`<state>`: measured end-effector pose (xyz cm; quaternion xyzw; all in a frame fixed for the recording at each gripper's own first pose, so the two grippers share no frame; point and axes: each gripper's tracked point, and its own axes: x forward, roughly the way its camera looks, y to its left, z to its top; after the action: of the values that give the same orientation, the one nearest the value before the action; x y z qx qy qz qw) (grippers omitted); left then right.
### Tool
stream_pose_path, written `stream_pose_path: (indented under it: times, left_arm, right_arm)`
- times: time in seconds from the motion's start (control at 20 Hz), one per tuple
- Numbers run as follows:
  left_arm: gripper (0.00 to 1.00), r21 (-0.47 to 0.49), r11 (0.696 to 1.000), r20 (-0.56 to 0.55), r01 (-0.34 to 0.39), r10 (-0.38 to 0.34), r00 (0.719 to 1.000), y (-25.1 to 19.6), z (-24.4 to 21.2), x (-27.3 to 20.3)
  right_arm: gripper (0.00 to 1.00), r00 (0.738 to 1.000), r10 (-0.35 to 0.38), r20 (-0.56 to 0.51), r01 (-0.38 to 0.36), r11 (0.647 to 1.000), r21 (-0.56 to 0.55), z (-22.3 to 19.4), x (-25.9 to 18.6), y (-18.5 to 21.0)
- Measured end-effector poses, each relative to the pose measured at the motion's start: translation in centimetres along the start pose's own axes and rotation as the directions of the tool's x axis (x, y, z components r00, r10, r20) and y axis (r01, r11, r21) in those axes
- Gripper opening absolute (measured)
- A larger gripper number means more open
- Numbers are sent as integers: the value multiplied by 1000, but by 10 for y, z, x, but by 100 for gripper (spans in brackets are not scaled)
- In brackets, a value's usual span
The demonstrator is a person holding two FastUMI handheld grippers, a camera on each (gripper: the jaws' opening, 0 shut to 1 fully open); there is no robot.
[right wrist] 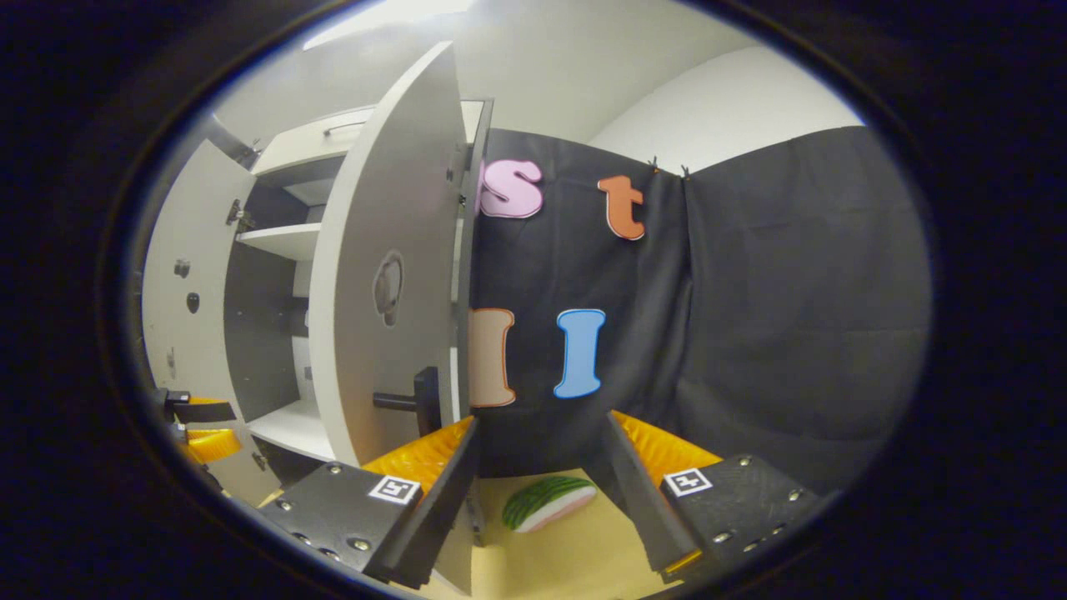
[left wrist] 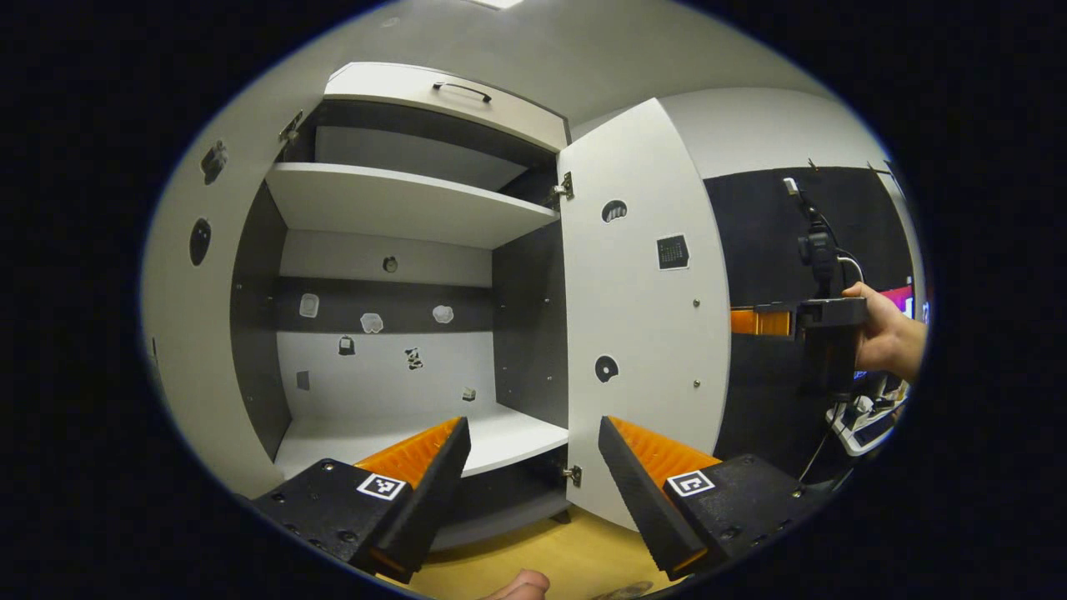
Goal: Grasp the bottle in the cabinet with the left hand and place it on the coaster, then close the right door with the right hand and the left door with the left hand.
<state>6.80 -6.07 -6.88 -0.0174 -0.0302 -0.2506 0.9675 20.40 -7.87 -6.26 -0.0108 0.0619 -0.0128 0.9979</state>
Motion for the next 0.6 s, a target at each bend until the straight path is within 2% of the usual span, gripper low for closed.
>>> stream_pose_path:
  times: [0.15,0.3,0.45,0.6]
  left_arm:
    - [98,12,1000,-35,-28,28,999,-3,1,-24]
    - [98,0,1000,-27,-12,12,1000,-12,10,-47]
    - [98,25,998,-32,-59,60,998,0,9,-66]
    - [98,10,996,-59,-92,93,994,5,3,-87]
  right_arm:
    - [91,999,48,-19,-47,999,27,-2,-2,21]
    - [91,997,71,-13,-71,997,39,-3,-3,35]
    - [91,996,84,-17,-82,993,79,-5,-3,45]
    - [91,990,140,-19,-138,986,89,-7,0,67]
